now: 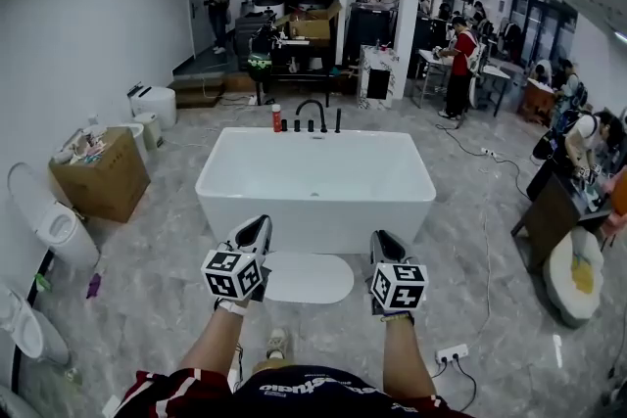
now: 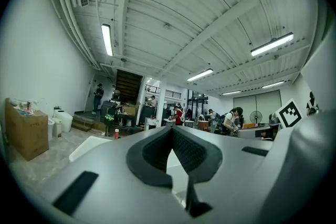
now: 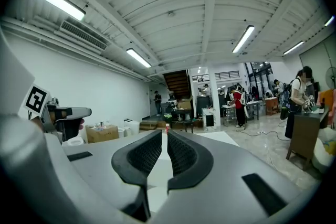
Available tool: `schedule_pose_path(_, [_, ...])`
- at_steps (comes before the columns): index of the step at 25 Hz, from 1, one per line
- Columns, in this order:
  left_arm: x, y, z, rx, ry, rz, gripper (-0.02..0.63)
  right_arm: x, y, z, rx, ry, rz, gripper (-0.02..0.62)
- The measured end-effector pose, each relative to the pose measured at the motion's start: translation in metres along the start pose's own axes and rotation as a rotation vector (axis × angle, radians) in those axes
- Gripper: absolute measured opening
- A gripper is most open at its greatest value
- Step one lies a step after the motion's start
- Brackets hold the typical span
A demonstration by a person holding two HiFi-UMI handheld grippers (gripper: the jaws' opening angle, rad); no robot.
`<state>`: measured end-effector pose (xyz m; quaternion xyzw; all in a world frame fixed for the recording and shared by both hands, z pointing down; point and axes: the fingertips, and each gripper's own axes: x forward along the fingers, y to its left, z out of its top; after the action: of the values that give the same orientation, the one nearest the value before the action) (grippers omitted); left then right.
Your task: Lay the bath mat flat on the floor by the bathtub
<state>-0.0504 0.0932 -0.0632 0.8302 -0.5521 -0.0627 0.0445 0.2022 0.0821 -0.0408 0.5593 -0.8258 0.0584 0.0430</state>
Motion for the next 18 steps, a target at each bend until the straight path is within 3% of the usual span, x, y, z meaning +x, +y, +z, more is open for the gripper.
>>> schedule_pose_path(18, [-0.013,-0.020,-0.008,0.039,0.013,0.004,0.017,-0.021,-0.008,0.002,-0.041,-0.023,-0.024,0.026])
